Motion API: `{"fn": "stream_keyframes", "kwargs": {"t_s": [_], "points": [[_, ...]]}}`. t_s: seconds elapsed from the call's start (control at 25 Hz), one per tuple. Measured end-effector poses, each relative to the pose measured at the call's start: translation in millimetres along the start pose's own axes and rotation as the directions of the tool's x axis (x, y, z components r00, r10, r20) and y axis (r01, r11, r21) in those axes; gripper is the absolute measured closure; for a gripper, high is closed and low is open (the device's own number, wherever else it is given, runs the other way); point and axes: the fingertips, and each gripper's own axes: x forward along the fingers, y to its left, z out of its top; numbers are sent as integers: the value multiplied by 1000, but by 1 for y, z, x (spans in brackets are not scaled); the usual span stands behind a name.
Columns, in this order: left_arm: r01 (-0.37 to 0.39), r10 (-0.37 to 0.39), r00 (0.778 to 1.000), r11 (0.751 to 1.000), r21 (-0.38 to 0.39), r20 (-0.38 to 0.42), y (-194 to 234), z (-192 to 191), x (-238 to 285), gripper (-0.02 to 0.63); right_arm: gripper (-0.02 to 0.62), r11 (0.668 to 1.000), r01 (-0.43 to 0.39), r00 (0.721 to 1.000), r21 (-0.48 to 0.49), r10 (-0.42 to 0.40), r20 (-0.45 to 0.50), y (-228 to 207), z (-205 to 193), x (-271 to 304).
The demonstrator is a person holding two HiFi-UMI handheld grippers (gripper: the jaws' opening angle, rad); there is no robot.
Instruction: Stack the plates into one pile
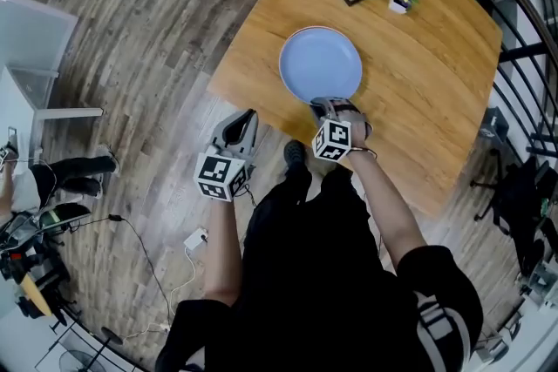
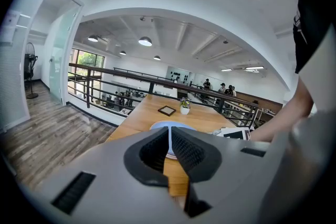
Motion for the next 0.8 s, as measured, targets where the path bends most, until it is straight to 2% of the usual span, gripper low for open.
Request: {"fn": "stream_keyframes", "kwargs": {"t_s": [0.12,0.36,0.48,0.76,0.8], "points": [[-8,8,1000,1000,3,8,6,0,-1,572,562,1000,-6,1000,1,6,12,-2,2,1],[5,-5,1000,1000,0,3,5,2,5,572,485,999,-8,1000,42,7,27,-10,3,-2],[18,-18,1000,1000,-2,-3,1,3,11,572,474,997,-12,999,70,10,35,-10,0,-4],[44,-44,999,999,12,-5,-7,7,16,572,478,984,-8,996,179,-8,89,-13,-1,-21],[49,-49,999,999,13,-9,-8,6,17,572,508,981,-1,995,195,-19,100,-14,-2,-25]]}}
